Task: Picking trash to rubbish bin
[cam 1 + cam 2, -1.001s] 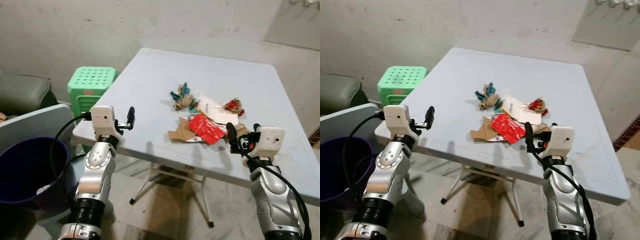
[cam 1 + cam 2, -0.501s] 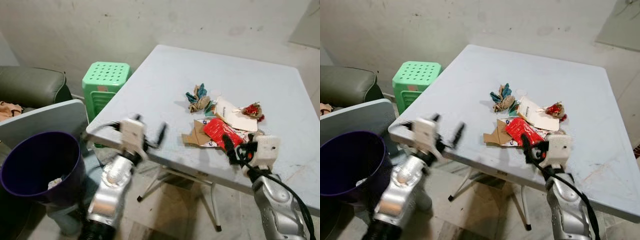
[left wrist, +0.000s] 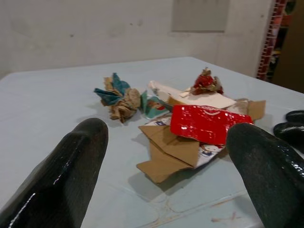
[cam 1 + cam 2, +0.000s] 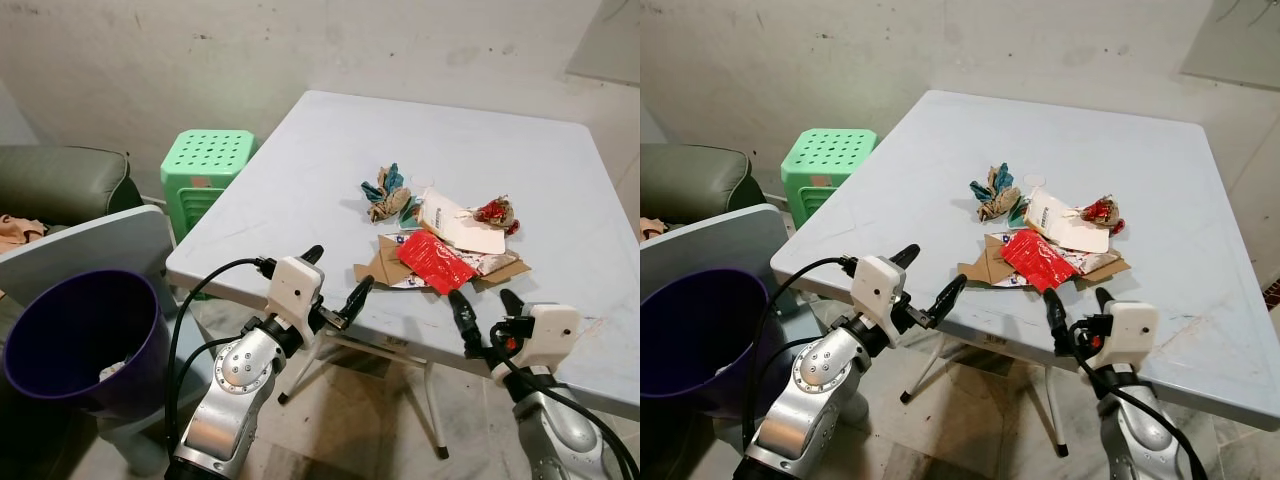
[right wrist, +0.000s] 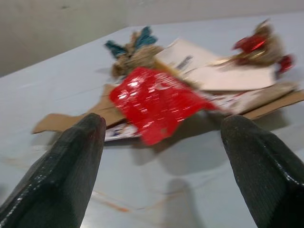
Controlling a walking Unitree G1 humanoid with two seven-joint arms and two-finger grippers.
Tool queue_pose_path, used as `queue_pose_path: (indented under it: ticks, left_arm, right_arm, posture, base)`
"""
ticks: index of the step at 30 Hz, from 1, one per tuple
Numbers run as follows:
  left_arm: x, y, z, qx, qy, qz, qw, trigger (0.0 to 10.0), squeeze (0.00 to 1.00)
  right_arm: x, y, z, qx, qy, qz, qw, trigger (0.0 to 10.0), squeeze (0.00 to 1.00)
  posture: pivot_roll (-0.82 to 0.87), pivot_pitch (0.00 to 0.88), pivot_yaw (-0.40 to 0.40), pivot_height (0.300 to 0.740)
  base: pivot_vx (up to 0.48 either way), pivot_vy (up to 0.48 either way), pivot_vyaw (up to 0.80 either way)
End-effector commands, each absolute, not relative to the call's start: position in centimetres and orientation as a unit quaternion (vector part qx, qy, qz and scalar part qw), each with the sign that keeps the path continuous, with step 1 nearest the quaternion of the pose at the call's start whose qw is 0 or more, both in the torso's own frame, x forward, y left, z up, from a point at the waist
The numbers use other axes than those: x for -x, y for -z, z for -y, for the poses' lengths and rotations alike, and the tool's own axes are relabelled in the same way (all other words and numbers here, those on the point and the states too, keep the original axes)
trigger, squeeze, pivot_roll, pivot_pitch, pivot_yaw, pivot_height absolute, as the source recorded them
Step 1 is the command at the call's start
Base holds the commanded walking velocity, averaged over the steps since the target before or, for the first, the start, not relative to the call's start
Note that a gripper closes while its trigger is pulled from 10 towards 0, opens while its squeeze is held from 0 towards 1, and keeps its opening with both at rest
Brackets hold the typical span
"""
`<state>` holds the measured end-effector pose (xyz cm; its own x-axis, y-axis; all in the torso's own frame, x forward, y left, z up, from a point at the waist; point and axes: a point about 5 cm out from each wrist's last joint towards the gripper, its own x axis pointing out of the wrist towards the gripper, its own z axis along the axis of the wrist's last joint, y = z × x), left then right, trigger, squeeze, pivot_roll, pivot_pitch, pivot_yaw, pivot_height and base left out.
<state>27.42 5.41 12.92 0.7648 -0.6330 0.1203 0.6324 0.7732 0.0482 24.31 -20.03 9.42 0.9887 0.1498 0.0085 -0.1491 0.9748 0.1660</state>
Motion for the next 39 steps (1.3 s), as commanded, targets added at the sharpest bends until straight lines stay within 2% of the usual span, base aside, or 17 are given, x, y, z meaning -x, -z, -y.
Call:
queue_pose_path:
  ticks: [1, 7, 14, 21, 30, 39]
  left_arm:
    - [-27.2, -13.2, -5.3, -0.007, 0.347, 0.069, 0.935, 10.0, 0.00]
    - [-26.7, -13.2, -4.8, -0.010, 0.362, 0.070, 0.930, 10.0, 0.00]
    - [-26.7, -13.3, -4.7, -0.011, 0.361, 0.071, 0.930, 10.0, 0.00]
    - [-26.6, -13.4, -4.7, -0.012, 0.358, 0.073, 0.931, 10.0, 0.00]
    - [-26.5, -13.3, -4.9, -0.013, 0.355, 0.073, 0.932, 10.0, 0.00]
    - [-26.7, -13.5, -4.7, -0.013, 0.358, 0.074, 0.931, 10.0, 0.00]
  right_arm:
    - [-24.4, -10.0, 19.4, -0.094, -0.095, 0.004, 0.991, 10.0, 0.00]
    - [-25.5, -9.9, 19.2, -0.172, -0.085, -0.013, 0.981, 10.0, 0.00]
    - [-26.9, -10.1, 19.3, -0.217, -0.076, -0.017, 0.973, 10.0, 0.00]
    - [-27.9, -10.5, 19.6, -0.216, -0.056, -0.006, 0.975, 10.0, 0.00]
    - [-27.1, -9.2, 19.8, -0.238, -0.025, -0.026, 0.971, 10.0, 0.00]
    - [-24.8, -8.6, 19.6, -0.227, -0.044, -0.004, 0.973, 10.0, 0.00]
  posture:
    - [0.03, 0.068, 0.008, 0.740]
    - [0.04, 0.069, 0.004, 0.740]
    - [0.05, 0.068, 0.001, 0.740]
    - [0.07, 0.062, -0.006, 0.740]
    - [0.07, 0.055, -0.005, 0.740]
    - [0.06, 0.057, 0.006, 0.740]
  base:
    - [0.000, 0.000, 0.00]
    - [0.000, 0.000, 0.00]
    - [0.000, 0.000, 0.00]
    - [0.000, 0.000, 0.00]
    - [0.000, 0.000, 0.00]
    - [0.000, 0.000, 0.00]
